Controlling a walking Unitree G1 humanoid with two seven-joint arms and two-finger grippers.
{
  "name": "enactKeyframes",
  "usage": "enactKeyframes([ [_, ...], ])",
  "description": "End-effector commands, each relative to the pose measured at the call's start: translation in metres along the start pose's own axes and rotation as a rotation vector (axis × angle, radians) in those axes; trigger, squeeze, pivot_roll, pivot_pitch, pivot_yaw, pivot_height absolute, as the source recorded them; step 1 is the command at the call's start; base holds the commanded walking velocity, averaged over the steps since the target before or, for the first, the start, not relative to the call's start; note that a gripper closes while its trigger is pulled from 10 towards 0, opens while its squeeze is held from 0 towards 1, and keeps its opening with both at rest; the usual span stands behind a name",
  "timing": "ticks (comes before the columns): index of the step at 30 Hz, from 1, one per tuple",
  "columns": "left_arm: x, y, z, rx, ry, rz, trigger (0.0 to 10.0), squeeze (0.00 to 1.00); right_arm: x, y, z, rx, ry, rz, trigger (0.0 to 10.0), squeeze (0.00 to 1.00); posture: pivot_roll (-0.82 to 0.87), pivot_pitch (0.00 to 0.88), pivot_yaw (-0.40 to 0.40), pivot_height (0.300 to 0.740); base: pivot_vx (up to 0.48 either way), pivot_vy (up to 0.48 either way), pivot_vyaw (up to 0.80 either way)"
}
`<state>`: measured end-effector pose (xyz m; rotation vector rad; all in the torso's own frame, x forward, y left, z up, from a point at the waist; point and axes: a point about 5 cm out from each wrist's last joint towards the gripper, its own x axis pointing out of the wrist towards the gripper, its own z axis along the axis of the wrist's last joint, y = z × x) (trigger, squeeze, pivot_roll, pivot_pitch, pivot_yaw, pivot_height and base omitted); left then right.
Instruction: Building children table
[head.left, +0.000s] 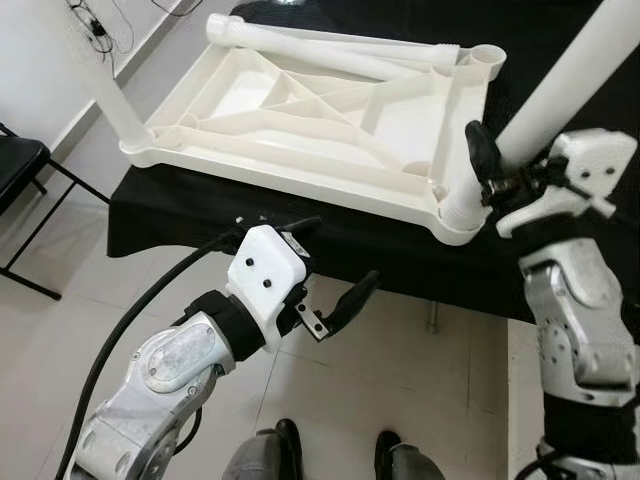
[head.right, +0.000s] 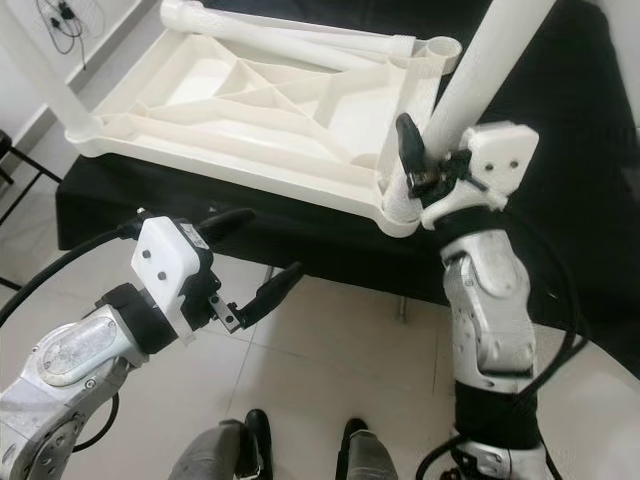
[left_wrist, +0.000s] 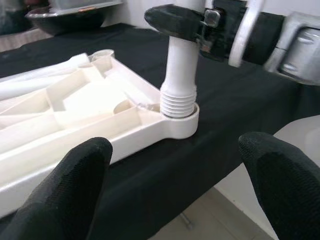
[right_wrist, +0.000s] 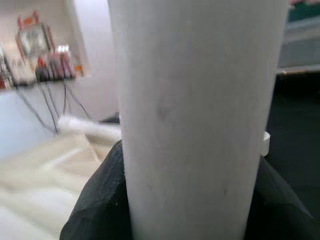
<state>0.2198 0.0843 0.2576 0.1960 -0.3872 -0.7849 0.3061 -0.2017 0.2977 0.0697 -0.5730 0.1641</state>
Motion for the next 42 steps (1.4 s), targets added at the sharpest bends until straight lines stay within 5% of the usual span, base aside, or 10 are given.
enactKeyframes([
  [1, 0.000, -0.001, -0.002, 0.003, 0.002, -0.005, 10.0, 0.00, 0.005, -0.005, 0.010, 0.081, -0.050, -0.002, 10.0, 0.00, 0.09, 0.298, 0.047, 0.740, 0.000, 0.000, 0.00],
  [8, 0.001, 0.003, -0.002, 0.011, -0.005, 0.009, 10.0, 0.00, 0.020, -0.008, 0.024, 0.075, -0.090, 0.057, 10.0, 0.00, 0.09, 0.275, 0.031, 0.740, 0.000, 0.000, 0.00],
  [11, 0.003, 0.011, 0.000, 0.003, -0.018, 0.038, 10.0, 0.00, 0.022, 0.001, 0.027, 0.012, -0.090, 0.191, 10.0, 0.00, 0.09, 0.266, 0.028, 0.740, 0.000, 0.000, 0.00],
  [15, 0.010, 0.045, 0.019, -0.157, -0.126, 0.127, 10.0, 0.00, 0.007, 0.022, 0.028, -0.005, -0.019, 0.582, 10.0, 0.00, 0.09, 0.237, 0.023, 0.740, 0.000, 0.000, 0.00],
  [18, 0.011, 0.049, 0.022, -0.178, -0.141, 0.129, 10.0, 0.00, 0.004, 0.023, 0.028, 0.012, -0.006, 0.631, 10.0, 0.00, 0.09, 0.237, 0.023, 0.740, 0.000, 0.000, 0.00],
  [20, 0.014, 0.060, 0.035, -0.195, -0.178, 0.056, 10.0, 0.00, -0.008, 0.021, 0.029, 0.018, 0.049, 0.783, 10.0, 0.00, 0.08, 0.203, 0.019, 0.740, 0.000, 0.000, 0.00],
  [28, 0.016, 0.064, 0.065, -0.246, -0.285, -0.211, 10.0, 0.00, -0.017, 0.024, 0.024, 0.013, 0.153, 0.928, 10.0, 0.00, 0.06, 0.146, 0.028, 0.740, 0.000, 0.000, 0.00],
  [29, 0.019, 0.064, 0.063, -0.291, -0.298, -0.254, 10.0, 1.00, -0.011, 0.034, 0.011, 0.028, 0.176, 0.899, 10.0, 0.00, 0.05, 0.129, 0.031, 0.740, 0.000, 0.000, 0.00],
  [35, 0.020, 0.058, 0.063, -0.406, -0.331, -0.366, 10.0, 1.00, -0.008, 0.061, -0.027, -0.032, 0.284, 0.868, 10.0, 0.00, 0.06, 0.108, 0.031, 0.740, 0.000, 0.000, 0.00],
  [42, 0.020, 0.066, 0.065, -0.336, -0.301, -0.336, 10.0, 1.00, -0.015, 0.085, -0.038, -0.044, 0.315, 0.945, 10.0, 0.00, 0.06, 0.098, 0.034, 0.740, 0.000, 0.000, 0.00],
])
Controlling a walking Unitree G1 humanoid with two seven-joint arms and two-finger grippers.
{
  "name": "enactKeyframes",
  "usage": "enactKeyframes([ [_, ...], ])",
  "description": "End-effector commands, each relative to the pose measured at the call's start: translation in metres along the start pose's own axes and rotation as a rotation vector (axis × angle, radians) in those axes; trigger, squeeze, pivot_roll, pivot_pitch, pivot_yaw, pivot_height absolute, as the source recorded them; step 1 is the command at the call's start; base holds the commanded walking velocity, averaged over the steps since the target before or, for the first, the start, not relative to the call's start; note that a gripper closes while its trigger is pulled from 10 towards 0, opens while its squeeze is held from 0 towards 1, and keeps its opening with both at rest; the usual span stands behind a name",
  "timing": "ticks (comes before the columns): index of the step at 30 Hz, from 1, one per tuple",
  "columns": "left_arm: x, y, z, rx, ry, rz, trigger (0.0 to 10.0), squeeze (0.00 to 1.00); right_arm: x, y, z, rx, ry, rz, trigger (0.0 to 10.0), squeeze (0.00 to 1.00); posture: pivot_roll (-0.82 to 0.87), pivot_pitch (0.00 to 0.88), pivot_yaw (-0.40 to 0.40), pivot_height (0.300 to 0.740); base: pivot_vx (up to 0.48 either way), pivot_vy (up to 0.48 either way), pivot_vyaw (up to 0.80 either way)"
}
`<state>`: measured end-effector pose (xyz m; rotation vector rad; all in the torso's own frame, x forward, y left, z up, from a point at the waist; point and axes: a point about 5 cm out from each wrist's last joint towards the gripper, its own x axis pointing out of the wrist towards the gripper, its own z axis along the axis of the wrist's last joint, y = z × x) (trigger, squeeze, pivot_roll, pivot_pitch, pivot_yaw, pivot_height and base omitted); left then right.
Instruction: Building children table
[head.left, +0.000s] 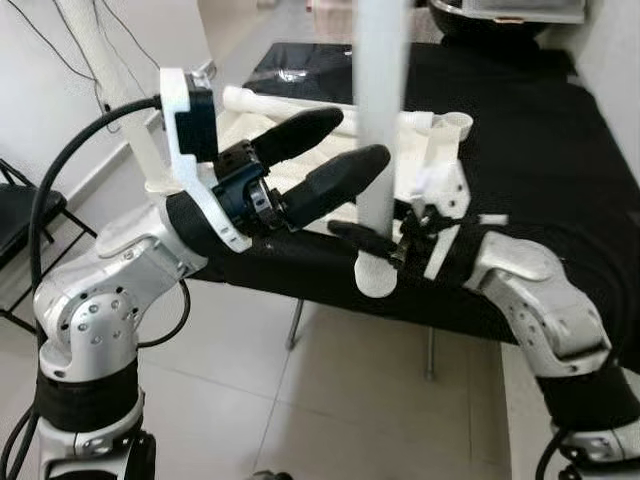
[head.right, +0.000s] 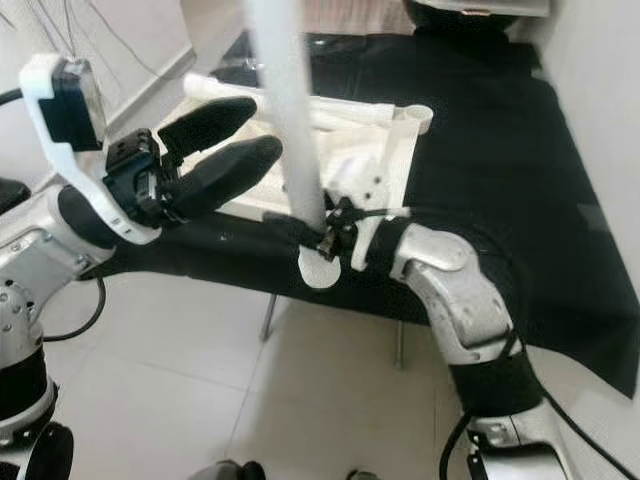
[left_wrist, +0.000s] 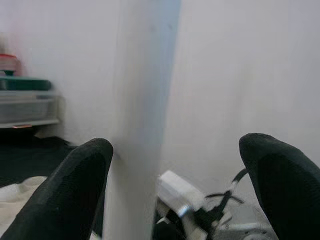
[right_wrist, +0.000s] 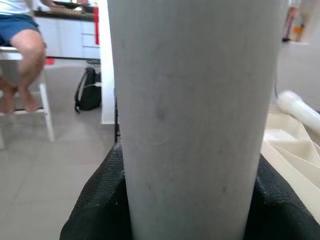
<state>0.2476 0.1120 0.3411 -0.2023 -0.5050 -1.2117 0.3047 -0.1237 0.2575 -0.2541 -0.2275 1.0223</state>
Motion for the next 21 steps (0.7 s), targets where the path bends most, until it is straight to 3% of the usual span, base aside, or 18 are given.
enactKeyframes([
  [1, -0.001, 0.004, 0.003, 0.036, 0.030, 0.006, 10.0, 0.00, 0.006, 0.013, 0.006, -0.036, -0.026, 0.077, 10.0, 0.00, 0.06, 0.098, 0.035, 0.740, 0.000, 0.000, 0.00],
  [5, 0.004, 0.009, 0.003, 0.032, 0.036, 0.015, 10.0, 0.00, 0.012, 0.026, 0.009, -0.057, -0.044, 0.144, 10.0, 0.00, 0.06, 0.097, 0.040, 0.740, 0.000, 0.000, 0.00],
  [13, 0.008, 0.014, -0.003, 0.042, 0.068, 0.035, 10.0, 0.00, 0.015, 0.033, 0.008, -0.089, -0.039, 0.165, 10.0, 0.00, 0.05, 0.098, 0.048, 0.740, 0.000, 0.000, 0.00],
  [15, 0.010, 0.018, -0.007, 0.039, 0.078, 0.062, 0.0, 0.00, 0.017, 0.036, 0.006, -0.098, -0.031, 0.169, 10.0, 0.00, 0.05, 0.098, 0.049, 0.740, 0.000, 0.000, 0.00],
  [21, 0.011, 0.020, -0.011, 0.031, 0.085, 0.064, 0.0, 0.00, 0.019, 0.033, 0.003, -0.109, -0.015, 0.132, 10.0, 0.00, 0.05, 0.097, 0.049, 0.740, 0.000, 0.000, 0.00],
])
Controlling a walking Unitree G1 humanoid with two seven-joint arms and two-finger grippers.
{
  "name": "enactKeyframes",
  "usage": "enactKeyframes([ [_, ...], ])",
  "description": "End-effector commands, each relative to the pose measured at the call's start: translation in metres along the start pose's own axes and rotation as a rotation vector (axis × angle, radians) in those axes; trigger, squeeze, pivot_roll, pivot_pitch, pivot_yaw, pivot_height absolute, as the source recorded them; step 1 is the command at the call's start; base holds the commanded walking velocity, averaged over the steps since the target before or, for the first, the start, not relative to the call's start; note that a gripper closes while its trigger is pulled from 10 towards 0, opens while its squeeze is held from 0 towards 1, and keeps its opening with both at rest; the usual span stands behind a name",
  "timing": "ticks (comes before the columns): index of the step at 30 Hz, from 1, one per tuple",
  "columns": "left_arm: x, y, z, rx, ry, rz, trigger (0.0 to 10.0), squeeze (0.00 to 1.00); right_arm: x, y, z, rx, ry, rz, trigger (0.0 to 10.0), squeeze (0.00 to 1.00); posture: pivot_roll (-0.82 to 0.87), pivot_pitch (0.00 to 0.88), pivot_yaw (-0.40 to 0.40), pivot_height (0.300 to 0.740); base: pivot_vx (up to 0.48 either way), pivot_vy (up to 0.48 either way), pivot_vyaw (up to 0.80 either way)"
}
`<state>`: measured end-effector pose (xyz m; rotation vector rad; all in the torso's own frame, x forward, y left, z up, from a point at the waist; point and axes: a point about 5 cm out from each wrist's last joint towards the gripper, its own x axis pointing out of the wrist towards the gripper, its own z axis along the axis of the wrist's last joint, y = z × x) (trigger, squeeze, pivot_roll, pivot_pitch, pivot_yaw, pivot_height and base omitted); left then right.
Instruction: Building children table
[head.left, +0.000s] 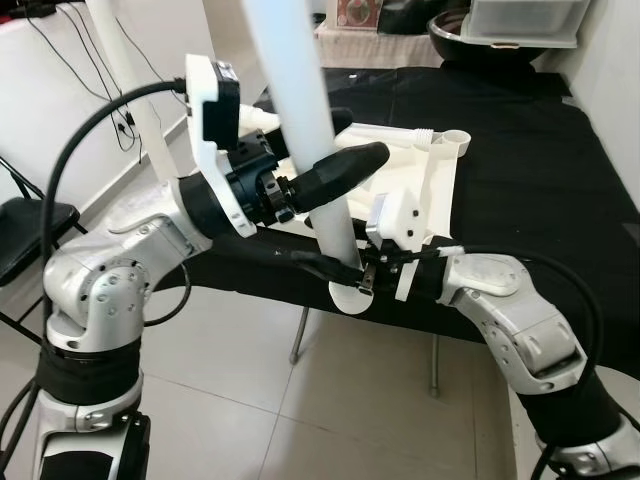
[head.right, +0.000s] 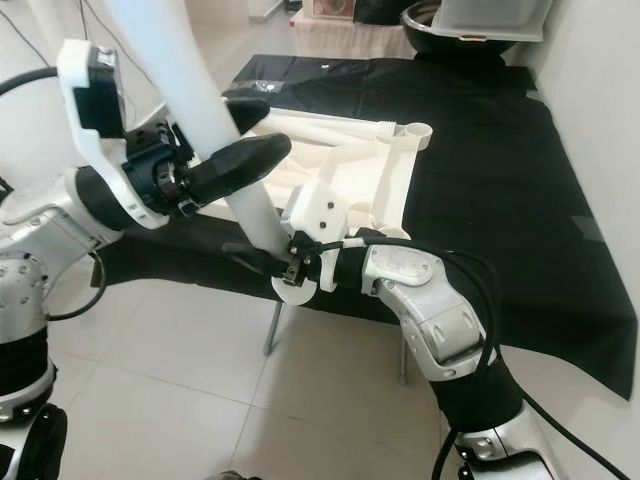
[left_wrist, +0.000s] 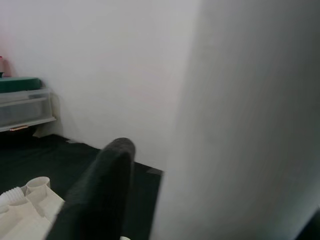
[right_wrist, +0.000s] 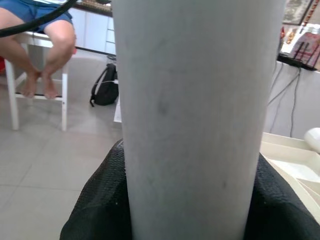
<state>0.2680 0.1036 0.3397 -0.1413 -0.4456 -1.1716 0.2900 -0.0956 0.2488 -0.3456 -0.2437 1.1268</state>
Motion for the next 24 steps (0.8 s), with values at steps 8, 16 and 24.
enactKeyframes([
  [8, -0.002, 0.003, -0.002, 0.001, 0.010, 0.001, 0.0, 0.00, 0.007, -0.002, -0.001, -0.004, -0.018, -0.051, 10.0, 0.00, 0.05, 0.098, 0.044, 0.740, 0.000, 0.000, 0.00],
  [16, -0.005, -0.002, -0.004, -0.029, 0.035, -0.121, 0.0, 0.00, 0.011, 0.004, -0.005, 0.118, -0.054, -0.039, 10.0, 1.00, 0.05, 0.097, 0.040, 0.740, 0.000, 0.000, 0.00],
  [24, -0.004, -0.014, -0.011, -0.071, 0.110, -0.363, 0.0, 0.00, 0.026, 0.019, -0.016, 0.200, -0.022, 0.003, 10.0, 1.00, 0.05, 0.097, 0.038, 0.740, 0.000, 0.000, 0.00],
])
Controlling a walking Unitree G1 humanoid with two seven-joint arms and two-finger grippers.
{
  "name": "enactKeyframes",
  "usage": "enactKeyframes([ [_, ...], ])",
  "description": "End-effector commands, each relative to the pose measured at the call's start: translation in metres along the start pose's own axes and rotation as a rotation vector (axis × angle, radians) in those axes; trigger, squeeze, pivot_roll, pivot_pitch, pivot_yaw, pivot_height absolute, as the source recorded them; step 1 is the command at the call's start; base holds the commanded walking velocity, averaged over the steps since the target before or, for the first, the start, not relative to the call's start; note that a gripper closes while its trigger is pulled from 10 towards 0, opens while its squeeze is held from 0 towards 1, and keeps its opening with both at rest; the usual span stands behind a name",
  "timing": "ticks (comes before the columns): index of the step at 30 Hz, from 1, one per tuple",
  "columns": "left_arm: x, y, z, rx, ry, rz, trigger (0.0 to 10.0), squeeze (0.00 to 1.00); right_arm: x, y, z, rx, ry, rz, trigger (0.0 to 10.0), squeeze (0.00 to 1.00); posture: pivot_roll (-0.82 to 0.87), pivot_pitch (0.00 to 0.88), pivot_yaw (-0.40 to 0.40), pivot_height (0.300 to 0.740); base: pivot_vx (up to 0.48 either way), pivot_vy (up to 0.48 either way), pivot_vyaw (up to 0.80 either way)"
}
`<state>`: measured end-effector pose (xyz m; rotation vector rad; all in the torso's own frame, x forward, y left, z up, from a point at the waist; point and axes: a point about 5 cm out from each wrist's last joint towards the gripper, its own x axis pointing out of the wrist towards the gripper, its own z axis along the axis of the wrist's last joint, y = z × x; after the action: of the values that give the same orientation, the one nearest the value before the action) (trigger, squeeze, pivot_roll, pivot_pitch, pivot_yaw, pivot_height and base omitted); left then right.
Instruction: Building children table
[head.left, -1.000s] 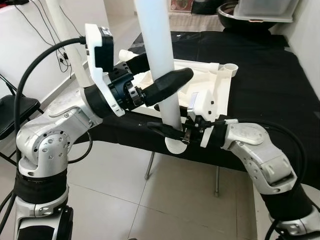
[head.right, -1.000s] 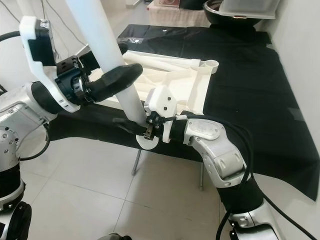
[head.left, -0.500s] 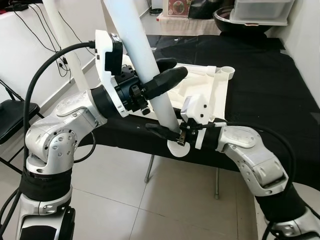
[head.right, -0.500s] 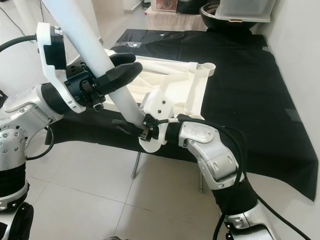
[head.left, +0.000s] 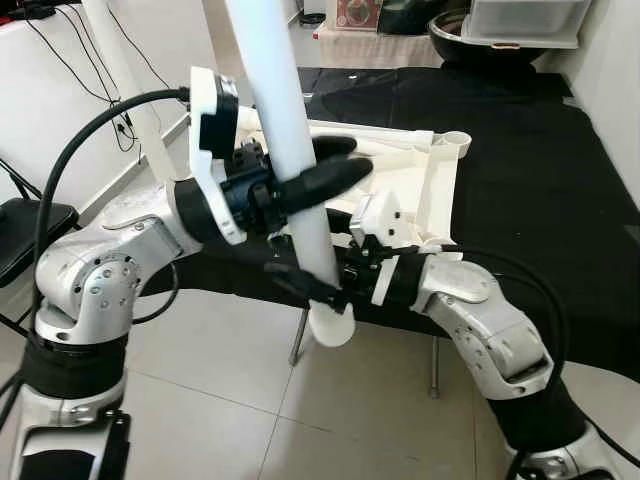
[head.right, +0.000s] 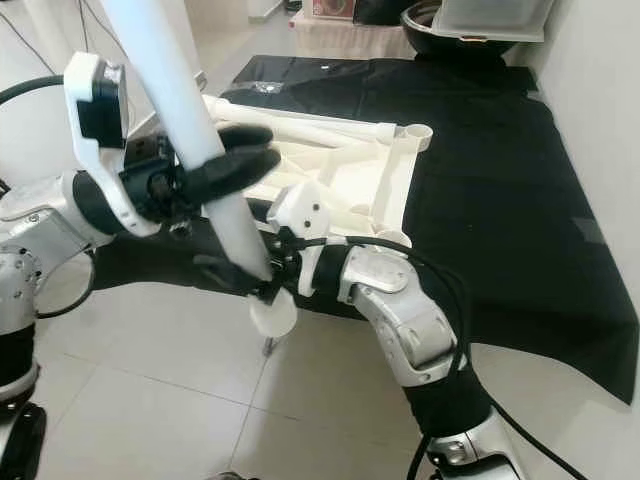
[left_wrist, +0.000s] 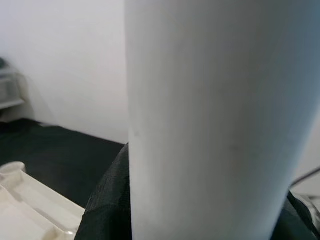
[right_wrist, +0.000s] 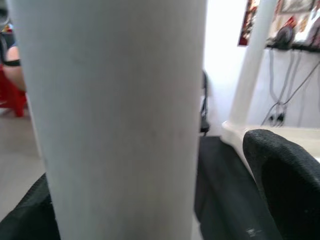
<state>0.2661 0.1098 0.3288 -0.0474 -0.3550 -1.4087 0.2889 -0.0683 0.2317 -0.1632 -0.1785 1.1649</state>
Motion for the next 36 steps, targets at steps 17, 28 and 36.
enactKeyframes([
  [17, 0.019, -0.010, -0.008, 0.054, 0.034, -0.180, 0.0, 0.00, 0.026, 0.028, -0.011, 0.195, 0.021, 0.063, 10.0, 0.00, 0.03, 0.099, 0.043, 0.740, 0.000, 0.000, 0.00],
  [28, 0.019, -0.005, -0.005, 0.074, 0.002, -0.142, 0.0, 0.00, 0.021, 0.039, 0.000, 0.178, -0.094, 0.144, 0.0, 0.00, 0.03, 0.096, 0.042, 0.740, 0.000, 0.000, 0.00],
  [36, 0.019, -0.001, 0.000, 0.088, -0.027, -0.130, 0.0, 0.00, 0.022, 0.041, 0.005, 0.149, -0.118, 0.143, 0.0, 0.00, 0.03, 0.091, 0.043, 0.740, 0.000, 0.000, 0.00],
])
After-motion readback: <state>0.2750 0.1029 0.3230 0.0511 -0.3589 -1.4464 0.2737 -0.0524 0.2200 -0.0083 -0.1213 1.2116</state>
